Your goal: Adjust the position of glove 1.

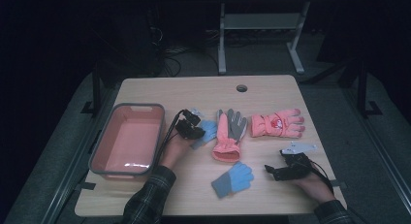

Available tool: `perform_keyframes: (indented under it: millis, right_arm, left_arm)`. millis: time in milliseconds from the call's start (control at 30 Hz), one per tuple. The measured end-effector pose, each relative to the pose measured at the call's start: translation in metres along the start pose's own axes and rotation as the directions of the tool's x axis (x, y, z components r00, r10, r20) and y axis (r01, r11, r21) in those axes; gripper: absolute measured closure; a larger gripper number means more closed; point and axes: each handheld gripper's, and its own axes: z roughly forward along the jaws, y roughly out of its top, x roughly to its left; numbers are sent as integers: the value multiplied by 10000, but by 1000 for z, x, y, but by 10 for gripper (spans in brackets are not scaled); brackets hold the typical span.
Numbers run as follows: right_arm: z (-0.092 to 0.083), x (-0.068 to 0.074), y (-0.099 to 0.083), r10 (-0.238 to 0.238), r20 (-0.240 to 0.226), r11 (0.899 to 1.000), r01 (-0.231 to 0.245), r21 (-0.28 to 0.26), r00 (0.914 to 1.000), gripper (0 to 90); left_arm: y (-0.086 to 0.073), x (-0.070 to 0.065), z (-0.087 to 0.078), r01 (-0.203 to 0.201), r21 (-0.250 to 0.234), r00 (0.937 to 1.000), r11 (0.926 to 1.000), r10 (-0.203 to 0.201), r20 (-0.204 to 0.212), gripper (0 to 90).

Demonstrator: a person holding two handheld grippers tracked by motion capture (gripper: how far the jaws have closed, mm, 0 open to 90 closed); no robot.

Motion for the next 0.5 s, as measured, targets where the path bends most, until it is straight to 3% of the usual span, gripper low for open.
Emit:
perform_keyframes:
  millis: [233, 500]
  right_arm:
    - [0, 0, 0, -1, 0, 10000, 1, 2, 10000, 130]
    - [0, 0, 0, -2, 1, 10000, 2, 0, 10000, 130]
  left_arm:
    - [1, 3, -7, 447, -272, 9989, 9986, -443, 180, 858]
    - [5, 1, -36, 534, -703, 9981, 9961, -510, 352, 860]
